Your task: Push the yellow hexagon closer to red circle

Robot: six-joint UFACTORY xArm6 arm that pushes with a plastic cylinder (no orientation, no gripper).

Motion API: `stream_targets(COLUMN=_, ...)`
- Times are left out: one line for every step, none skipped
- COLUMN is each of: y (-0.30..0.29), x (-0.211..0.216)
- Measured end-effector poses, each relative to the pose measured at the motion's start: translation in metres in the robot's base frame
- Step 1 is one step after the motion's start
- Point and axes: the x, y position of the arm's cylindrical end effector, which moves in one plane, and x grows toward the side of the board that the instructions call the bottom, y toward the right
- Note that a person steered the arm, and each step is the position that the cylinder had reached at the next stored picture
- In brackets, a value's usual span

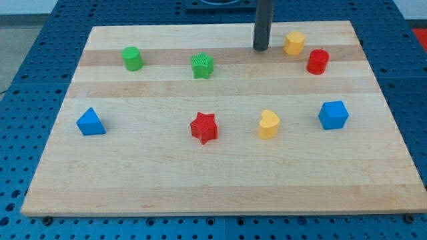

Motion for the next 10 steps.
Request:
stream_targets(y=0.026, x=-0.024)
stream_targets(y=0.070, x=-0.024)
stream_targets(y=0.096, x=-0.024)
stream_targets(y=0.121, x=-0.020)
stream_targets(y=0.142, x=-0.020)
stream_targets(y=0.136, x=-0.059)
stream_targets(y=0.075, x=-0.065)
stream_targets(y=0.023, x=-0.043)
stream_targets(y=0.032, x=-0.024)
stream_targets(y=0.055, x=-0.016)
